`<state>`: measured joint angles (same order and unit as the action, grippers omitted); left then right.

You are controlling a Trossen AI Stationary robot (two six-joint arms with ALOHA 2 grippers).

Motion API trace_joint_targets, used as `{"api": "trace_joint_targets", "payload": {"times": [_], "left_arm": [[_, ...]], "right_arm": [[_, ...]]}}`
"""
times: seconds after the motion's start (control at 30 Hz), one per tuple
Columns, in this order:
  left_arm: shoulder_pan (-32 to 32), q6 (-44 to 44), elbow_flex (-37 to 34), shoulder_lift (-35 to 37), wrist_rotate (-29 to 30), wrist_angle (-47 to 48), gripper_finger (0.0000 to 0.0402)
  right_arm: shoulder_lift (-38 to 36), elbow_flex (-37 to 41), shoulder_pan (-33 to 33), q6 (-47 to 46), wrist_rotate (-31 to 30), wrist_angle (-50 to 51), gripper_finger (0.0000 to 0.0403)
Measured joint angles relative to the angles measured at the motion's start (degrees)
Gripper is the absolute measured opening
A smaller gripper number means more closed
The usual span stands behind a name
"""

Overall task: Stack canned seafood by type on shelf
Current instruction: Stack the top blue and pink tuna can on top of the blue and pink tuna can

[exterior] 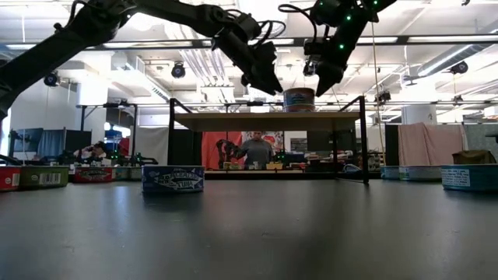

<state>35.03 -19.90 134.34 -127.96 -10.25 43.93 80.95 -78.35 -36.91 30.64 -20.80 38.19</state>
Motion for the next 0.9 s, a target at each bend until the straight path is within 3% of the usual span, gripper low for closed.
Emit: {"api": "trace_joint_targets", "payload": {"times": [0.2, 0.4, 0.53, 0.77, 0.9], "left_arm": [[0.92, 0.80, 0.00, -0.35, 5.65, -6.54, 0.0261], [0.17, 1.75, -0.11, -1.87, 6.76, -6.45, 0.0261], [-0.76, 1.82, -0.11, -1.88, 7.20, -4.90, 0.0261], [-2.73, 2.66, -0.09, -1.25, 6.57, -1.75, 0.0261], [-3.34, 2.25, -0.09, -0.50, 6.30, 0.75, 0.0261]], "right_arm": [[-0.03, -0.02, 0.00, 1.36, 6.74, 6.45, 0.0226], [0.13, -0.02, 0.00, 1.53, 10.17, 2.48, 0.0226], [0.13, 0.00, -0.11, 2.17, 8.74, 0.52, 0.0226], [0.13, 0.00, -0.63, 7.42, 0.46, 0.42, 0.0226], [0.13, 0.00, -0.92, 6.31, 0.72, 0.13, 0.0226]]}}
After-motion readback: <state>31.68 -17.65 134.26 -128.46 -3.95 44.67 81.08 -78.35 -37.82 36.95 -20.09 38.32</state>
